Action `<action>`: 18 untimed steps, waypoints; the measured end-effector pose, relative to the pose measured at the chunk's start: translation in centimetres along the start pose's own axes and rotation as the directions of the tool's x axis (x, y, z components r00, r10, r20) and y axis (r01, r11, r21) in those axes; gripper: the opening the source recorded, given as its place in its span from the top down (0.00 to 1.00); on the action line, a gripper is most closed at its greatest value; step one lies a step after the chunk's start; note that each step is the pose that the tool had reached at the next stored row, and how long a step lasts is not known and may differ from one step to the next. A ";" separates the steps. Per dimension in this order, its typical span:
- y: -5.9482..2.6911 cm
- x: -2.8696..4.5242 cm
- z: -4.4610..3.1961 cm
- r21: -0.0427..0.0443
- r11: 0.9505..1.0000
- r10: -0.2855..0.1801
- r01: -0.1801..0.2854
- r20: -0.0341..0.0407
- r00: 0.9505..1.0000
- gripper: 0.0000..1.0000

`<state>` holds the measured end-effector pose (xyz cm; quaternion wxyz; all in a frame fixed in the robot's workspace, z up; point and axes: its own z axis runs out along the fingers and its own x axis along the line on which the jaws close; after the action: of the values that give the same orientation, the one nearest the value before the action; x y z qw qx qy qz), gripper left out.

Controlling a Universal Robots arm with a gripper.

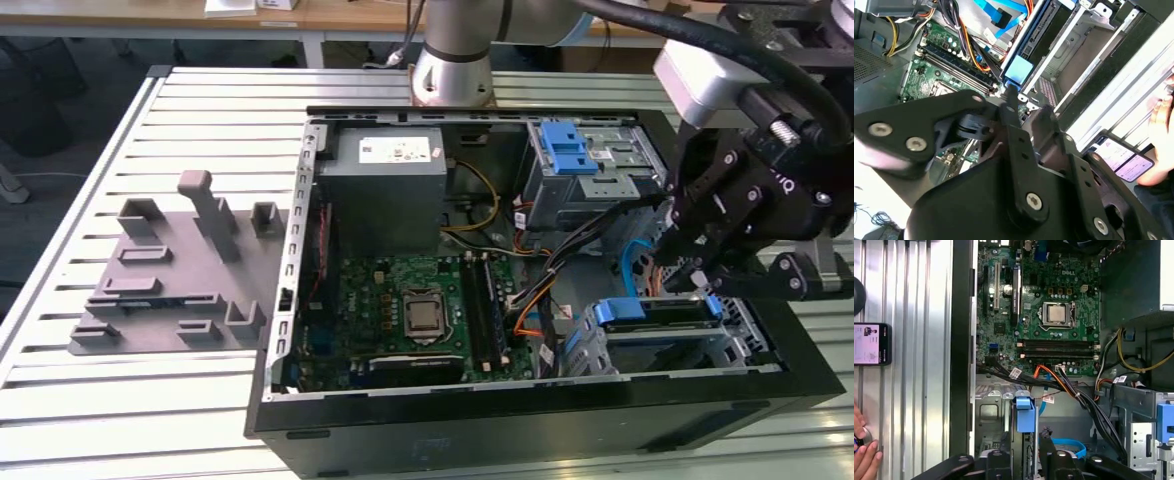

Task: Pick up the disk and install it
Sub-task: 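Insert the disk into the insertion slot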

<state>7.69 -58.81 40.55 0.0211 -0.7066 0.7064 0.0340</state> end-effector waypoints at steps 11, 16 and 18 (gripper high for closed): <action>-0.01 0.05 0.66 0.000 1.000 0.000 0.000 0.000 1.000 0.89; -0.02 0.07 0.87 0.001 1.000 0.000 0.000 0.000 1.000 0.89; -0.02 0.07 0.94 0.001 1.000 0.000 0.000 0.000 1.000 0.89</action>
<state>7.69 -58.81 39.60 0.0214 -0.7067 0.7064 0.0337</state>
